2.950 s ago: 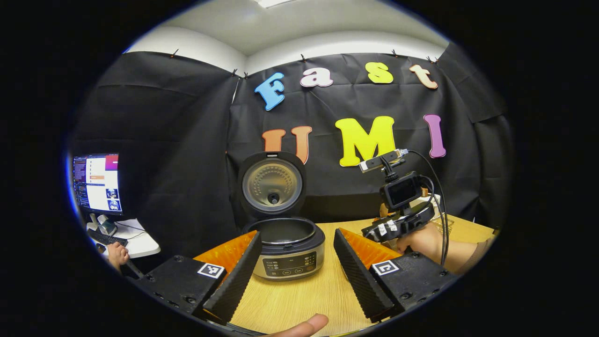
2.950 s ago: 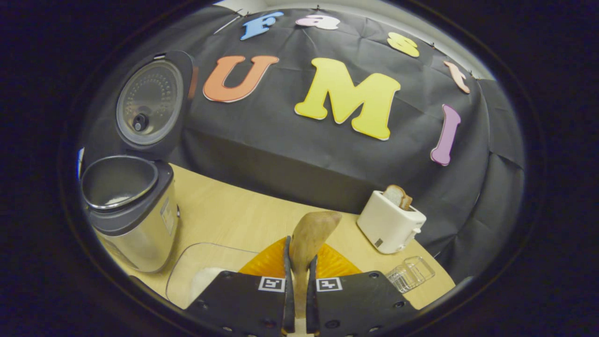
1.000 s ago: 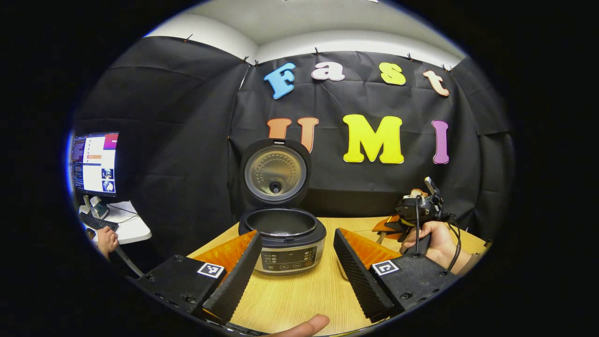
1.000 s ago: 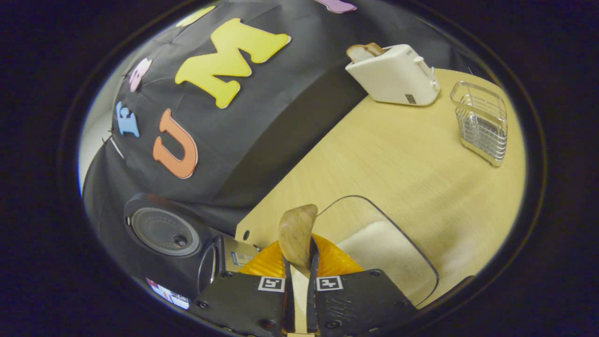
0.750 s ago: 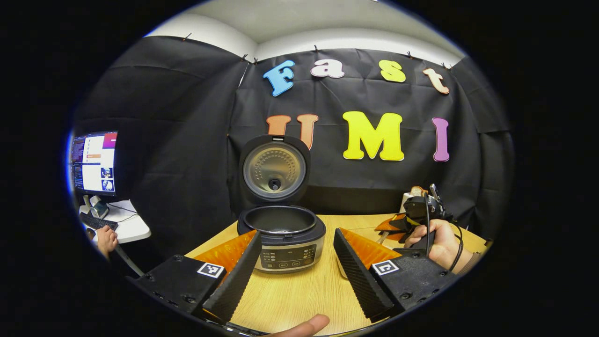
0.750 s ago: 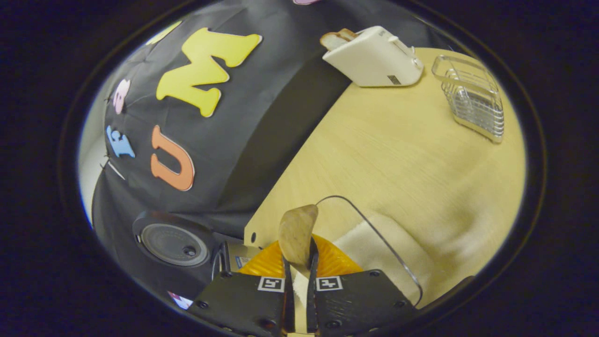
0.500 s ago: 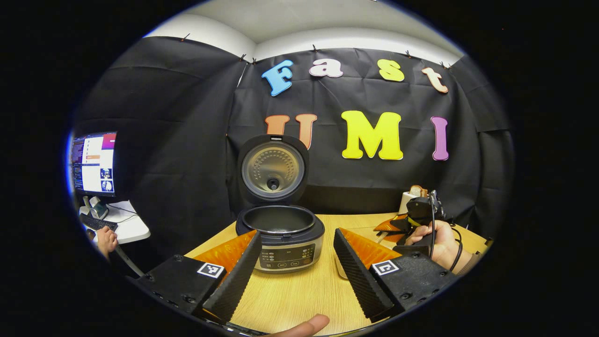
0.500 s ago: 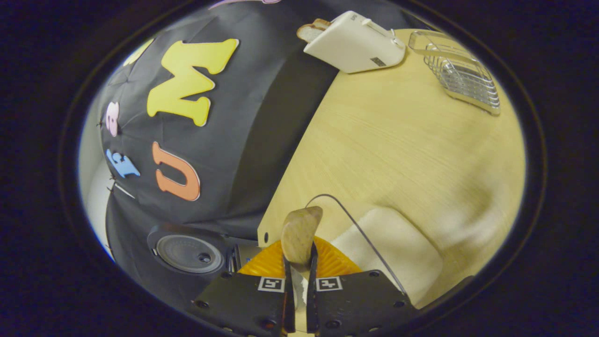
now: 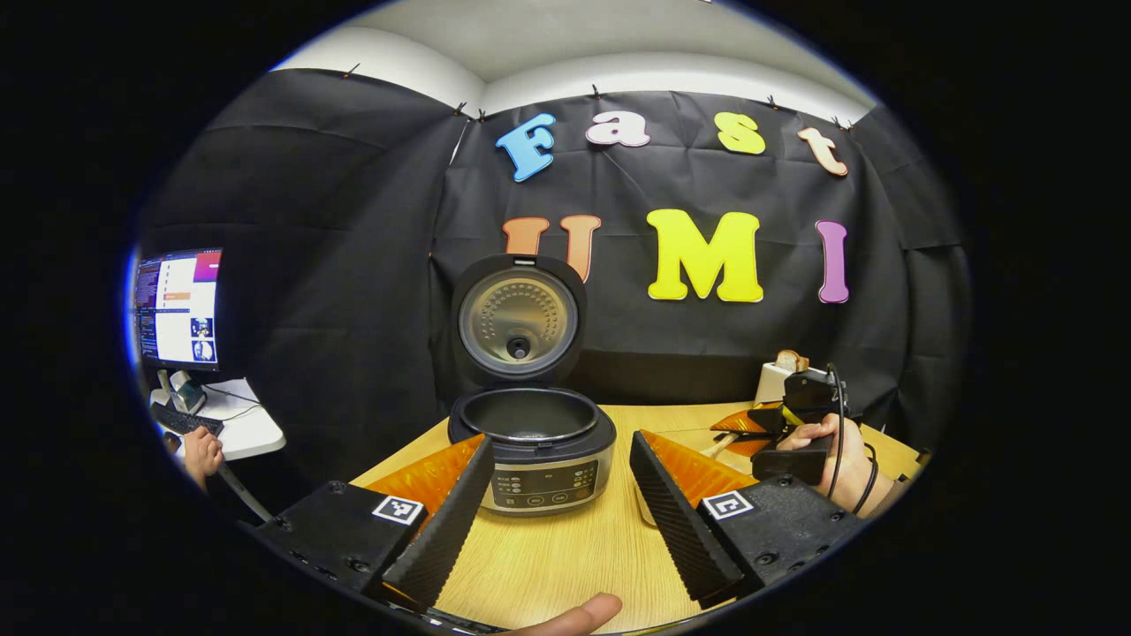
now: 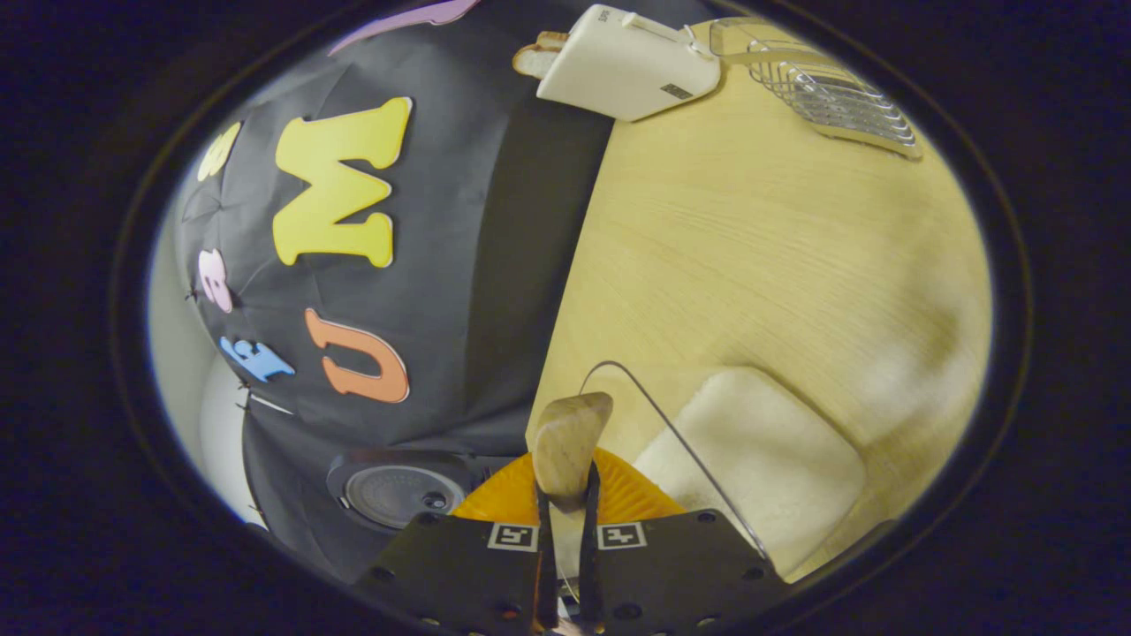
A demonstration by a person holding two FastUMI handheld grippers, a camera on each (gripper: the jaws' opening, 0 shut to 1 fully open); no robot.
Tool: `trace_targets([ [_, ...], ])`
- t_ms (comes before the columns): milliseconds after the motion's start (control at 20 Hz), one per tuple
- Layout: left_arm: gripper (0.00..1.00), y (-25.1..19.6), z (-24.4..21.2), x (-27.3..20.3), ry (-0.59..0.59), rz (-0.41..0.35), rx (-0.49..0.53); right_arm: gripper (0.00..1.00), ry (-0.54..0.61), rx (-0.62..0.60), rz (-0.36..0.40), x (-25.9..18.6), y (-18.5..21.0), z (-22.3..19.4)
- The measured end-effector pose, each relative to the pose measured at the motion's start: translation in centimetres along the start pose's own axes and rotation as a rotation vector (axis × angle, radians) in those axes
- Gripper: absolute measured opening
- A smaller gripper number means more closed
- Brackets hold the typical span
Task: Close the left gripper, press the button to open the rice cooker; take a wooden spoon from the chopstick holder with the right hand, scoop a spoonful of rice and pour it into the rice cooker, then put the wooden spoon back into the chopstick holder.
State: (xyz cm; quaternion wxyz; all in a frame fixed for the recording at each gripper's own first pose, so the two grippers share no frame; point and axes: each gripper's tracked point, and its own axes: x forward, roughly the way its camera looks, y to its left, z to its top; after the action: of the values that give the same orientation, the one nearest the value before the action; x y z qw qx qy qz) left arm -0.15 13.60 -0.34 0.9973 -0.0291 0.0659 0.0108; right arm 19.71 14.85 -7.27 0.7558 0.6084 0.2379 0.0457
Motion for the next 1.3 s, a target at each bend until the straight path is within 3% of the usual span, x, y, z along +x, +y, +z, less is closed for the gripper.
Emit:
trace_targets([
  [800, 0.99, 0.8, 0.3, -0.3, -0.006, 0.001, -0.016, 0.09, -0.027, 0.208, 0.177, -3.6, 4.7, 2.7],
  [1300, 0.99, 5.0, 1.3, -1.2, -0.036, 0.089, -0.004, 0.09, 0.005, 0.173, 0.224, -2.9, 10.9, -0.5],
])
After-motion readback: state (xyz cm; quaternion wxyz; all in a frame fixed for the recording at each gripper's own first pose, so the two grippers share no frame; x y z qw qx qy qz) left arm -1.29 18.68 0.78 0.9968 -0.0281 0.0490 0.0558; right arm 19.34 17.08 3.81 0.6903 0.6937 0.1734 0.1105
